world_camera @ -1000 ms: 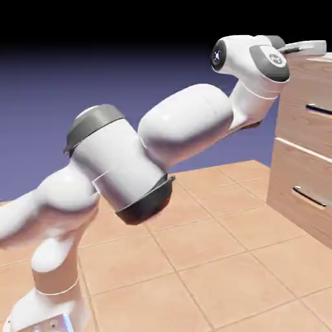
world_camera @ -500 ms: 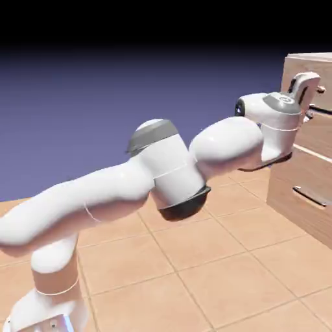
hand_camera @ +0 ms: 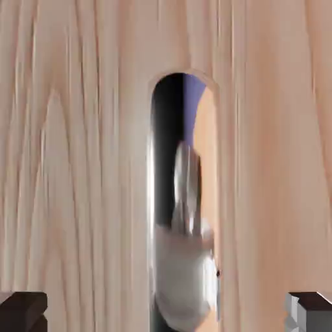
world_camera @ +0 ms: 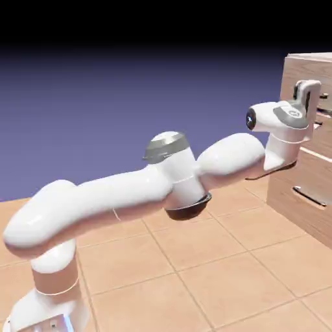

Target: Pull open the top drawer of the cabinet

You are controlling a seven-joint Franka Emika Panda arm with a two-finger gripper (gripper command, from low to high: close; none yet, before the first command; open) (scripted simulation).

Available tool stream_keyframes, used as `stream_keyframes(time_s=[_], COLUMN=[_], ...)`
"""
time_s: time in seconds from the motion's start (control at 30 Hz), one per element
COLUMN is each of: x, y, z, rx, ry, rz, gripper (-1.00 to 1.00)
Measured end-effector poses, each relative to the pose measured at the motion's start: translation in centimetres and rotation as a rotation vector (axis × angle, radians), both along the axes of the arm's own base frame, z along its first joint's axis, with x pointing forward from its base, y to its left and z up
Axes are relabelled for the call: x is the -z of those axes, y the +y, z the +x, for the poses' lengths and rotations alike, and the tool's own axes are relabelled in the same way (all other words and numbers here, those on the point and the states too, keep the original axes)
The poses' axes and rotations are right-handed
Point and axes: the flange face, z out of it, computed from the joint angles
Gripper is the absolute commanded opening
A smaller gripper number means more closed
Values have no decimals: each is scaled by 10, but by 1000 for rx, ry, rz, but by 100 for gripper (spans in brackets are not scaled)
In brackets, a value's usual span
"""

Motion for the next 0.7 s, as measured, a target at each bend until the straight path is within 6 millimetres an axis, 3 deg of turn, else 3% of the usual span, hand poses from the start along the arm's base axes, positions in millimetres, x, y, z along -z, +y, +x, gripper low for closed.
stream_keyframes(time_s=[0.3, 0.7], x=[0, 0], y=[0, 0], z=[-23, -89], rx=[0, 0], ry=[0, -1], rz=[0, 0], gripper=[-100, -100])
